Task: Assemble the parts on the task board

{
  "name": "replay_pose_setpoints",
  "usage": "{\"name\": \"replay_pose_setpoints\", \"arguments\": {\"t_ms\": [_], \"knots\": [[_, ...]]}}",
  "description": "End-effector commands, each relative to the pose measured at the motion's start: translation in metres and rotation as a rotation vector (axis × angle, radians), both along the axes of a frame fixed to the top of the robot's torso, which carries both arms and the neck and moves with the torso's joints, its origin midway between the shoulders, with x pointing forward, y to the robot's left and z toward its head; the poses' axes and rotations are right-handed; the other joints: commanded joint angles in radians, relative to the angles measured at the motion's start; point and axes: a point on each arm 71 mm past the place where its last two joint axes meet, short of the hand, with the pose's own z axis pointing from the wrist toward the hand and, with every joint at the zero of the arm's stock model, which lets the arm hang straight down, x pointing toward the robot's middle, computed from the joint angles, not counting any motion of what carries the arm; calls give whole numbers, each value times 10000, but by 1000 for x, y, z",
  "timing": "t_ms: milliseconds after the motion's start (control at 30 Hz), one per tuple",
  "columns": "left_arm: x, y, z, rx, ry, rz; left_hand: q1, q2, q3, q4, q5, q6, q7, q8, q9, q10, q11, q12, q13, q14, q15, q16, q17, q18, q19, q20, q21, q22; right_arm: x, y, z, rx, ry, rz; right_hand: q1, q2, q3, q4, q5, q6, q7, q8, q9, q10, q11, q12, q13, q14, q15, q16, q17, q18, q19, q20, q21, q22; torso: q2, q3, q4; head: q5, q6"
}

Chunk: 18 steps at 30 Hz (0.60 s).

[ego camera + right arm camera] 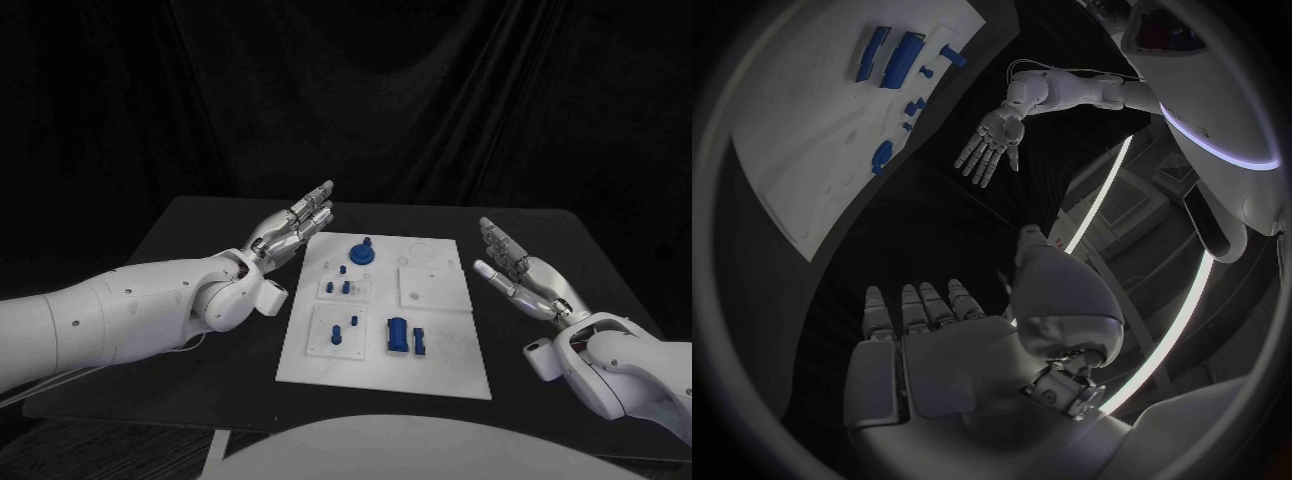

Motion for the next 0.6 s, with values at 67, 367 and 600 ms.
{"name": "replay_pose_setpoints", "arguments": {"t_ms": [67, 367, 600], "knots": [[0, -1, 2, -23, -21, 94, -4186, -768, 1061, -975, -525, -978, 539, -168, -144, -3, 490, -29, -13, 12, 307, -36, -10, -461, 6, -436, -57, -9, 4, 2, 3, 49, -86, -143, -3800, -408, 740, -991, -1013, -125, 1267, -35, -36, 9, -85, -95, -43, -3, -174, -36, -9, -221, -3, -885, -35, -13, 31, -3, 5, -18, 81], [7, -12, 17, 103, -189, 1438, -6665, -1220, 1666, -1580, -1503, -978, 1589, -168, -144, -3, 779, -29, -13, 12, 307, -36, -10, -739, 6, -436, -57, -9, 34, 23, 23, 1322, -90, -1331, -7005, -408, 1517, -2036, -1013, -125, 1267, -35, -36, 9, -85, -95, -43, -3, -174, -36, -9, -221, -3, -1819, -35, -13, 249, 52, -5, -279, 916], [14, -23, 38, 237, -168, 3312, -8073, -1475, 2008, -1921, -1503, -978, 1589, -168, -144, -3, 1494, -29, -13, 12, 307, -36, -10, -1534, 6, -436, -57, -9, 69, 53, 51, 3130, 256, -2826, -7707, -408, 1517, -2036, -1013, -125, 1267, -35, -36, 9, -85, -95, -43, -3, -174, -36, -9, -221, -3, -1819, -35, -13, 532, 124, -18, -618, 2002]]}}
